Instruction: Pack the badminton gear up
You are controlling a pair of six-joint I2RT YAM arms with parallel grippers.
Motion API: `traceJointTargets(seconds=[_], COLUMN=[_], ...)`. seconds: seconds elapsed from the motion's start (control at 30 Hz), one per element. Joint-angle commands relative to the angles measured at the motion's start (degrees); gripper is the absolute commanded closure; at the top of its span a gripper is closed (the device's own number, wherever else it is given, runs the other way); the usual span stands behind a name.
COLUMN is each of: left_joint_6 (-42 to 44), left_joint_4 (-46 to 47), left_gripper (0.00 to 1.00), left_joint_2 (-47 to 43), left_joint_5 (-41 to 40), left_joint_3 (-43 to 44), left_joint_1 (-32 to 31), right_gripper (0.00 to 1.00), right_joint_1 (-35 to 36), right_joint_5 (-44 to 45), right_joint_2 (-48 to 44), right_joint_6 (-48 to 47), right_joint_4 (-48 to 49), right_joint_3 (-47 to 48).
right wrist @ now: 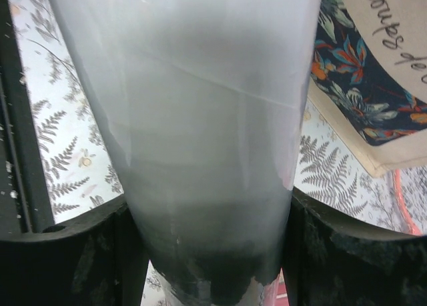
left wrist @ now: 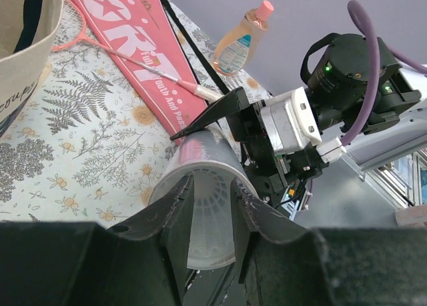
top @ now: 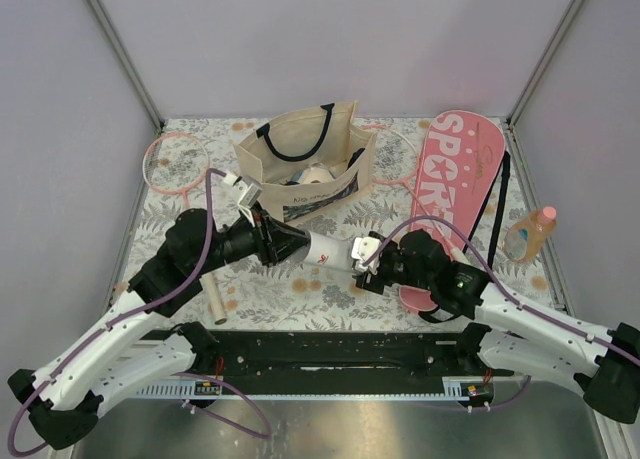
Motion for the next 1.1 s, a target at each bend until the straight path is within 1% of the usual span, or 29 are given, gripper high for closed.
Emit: traceJointTargets(seconds=[0.0,0.17,0.2,0.3,0.37,0.4,0.53,0.57,0.63,0.73,0.83,0.93,1.07], left_joint_6=[2.0,9.0,10.3,12.8,13.4,13.7,15.9,16.5,17.4,18.8,19.7,20.3,21.0], left_joint_4=[-8.7,-18.7,-20.5,-23.5,-23.2,-22.7,-20.3,-19.6,-16.8,-12.5,-11.7,-11.9,-11.4], left_gripper=[0.66,0.5,0.44,0.22,0.07,0.01,0.01,0.01,0.01,0.01,0.01,0.01,0.01], left_joint_2=[2.3,2.4,2.6,3.3,2.8,2.4,-0.2,-1.0,-3.5,-6.8,-8.5,-9.5,-11.7], left_joint_5=[0.8,-7.5,-8.7,-11.7,-12.7,-13.5,-17.7,-18.3,-19.8,-22.5,-27.7,-34.2,-44.3], left_joint_3=[5.5,18.9,22.2,31.2,33.9,34.4,30.9,29.2,24.5,16.2,10.3,5.7,0.1], left_joint_1=[-0.8,-0.7,-0.8,-0.8,-0.7,-0.7,-0.8,-0.8,-0.8,-0.7,-0.7,-0.8,-0.7], right_gripper=[0.36,0.34,0.34,0.34,0.35,0.35,0.35,0.35,0.34,0.34,0.36,0.36,0.35], right_joint_1=[1.5,1.5,1.5,1.5,1.4,1.5,1.4,1.5,1.5,1.5,1.5,1.3,1.3], right_joint_5=[-10.6,-8.3,-7.6,-4.4,0.4,2.4,12.4,15.0,22.8,29.5,37.3,40.7,47.5], right_joint_2=[-4.0,-6.6,-7.2,-9.1,-10.4,-10.9,-10.7,-10.0,-8.7,-6.6,-4.9,-3.7,-1.9], right_joint_6=[1.6,1.9,2.1,2.3,4.8,7.2,18.9,22.5,29.5,40.8,52.3,61.1,73.0], right_joint_4=[14.3,9.2,9.1,9.2,9.7,10.0,8.3,5.8,3.0,1.2,-0.4,-1.2,-0.9], right_joint_3=[3.4,3.7,3.4,2.4,2.8,3.5,8.7,9.9,12.1,13.0,12.8,11.7,8.1])
